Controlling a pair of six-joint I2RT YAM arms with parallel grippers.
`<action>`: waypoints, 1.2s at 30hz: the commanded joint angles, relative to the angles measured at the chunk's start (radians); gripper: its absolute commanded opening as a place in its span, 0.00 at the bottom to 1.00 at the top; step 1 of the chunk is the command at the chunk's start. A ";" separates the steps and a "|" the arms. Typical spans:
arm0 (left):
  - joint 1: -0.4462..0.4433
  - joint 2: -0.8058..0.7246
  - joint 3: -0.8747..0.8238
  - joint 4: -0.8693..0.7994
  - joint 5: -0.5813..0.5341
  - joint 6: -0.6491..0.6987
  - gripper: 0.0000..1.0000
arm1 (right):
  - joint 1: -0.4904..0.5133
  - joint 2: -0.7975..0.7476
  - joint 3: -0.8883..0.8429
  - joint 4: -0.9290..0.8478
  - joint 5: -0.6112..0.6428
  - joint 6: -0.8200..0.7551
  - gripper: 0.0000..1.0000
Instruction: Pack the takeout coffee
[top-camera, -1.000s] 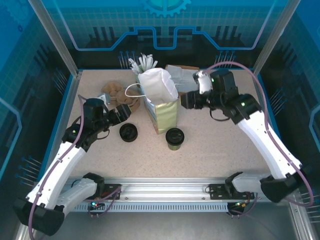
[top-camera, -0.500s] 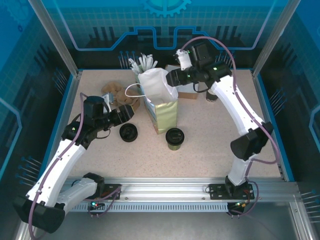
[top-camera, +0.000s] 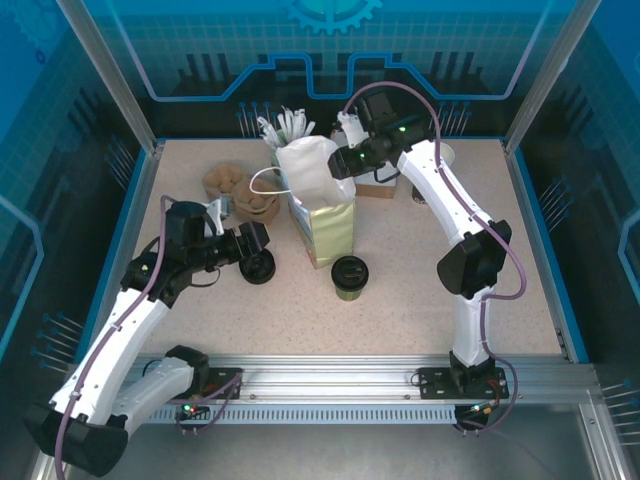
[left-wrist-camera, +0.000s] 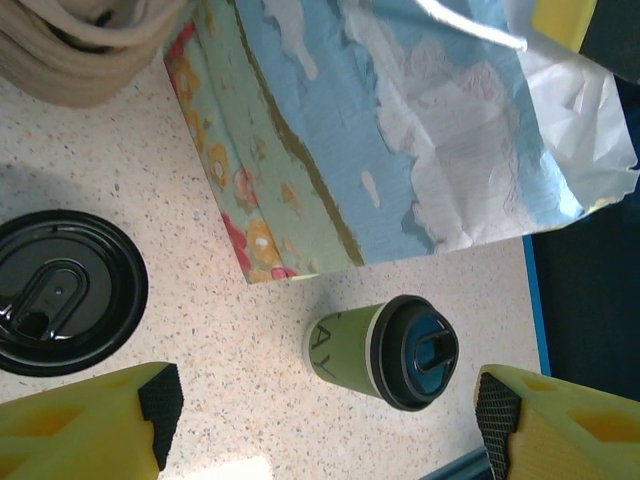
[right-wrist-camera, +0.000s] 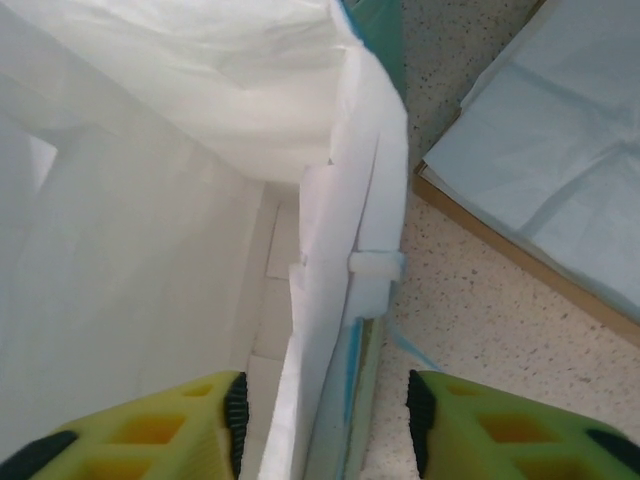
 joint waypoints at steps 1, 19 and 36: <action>-0.016 -0.018 -0.011 0.019 0.049 0.019 0.78 | -0.012 -0.002 0.042 -0.022 0.001 -0.013 0.36; -0.263 0.023 0.001 0.106 -0.086 0.040 0.72 | -0.079 -0.144 -0.082 -0.045 0.101 -0.004 0.12; -0.426 0.123 0.033 0.174 -0.185 0.048 0.72 | -0.191 -0.405 -0.402 -0.026 0.116 0.148 0.12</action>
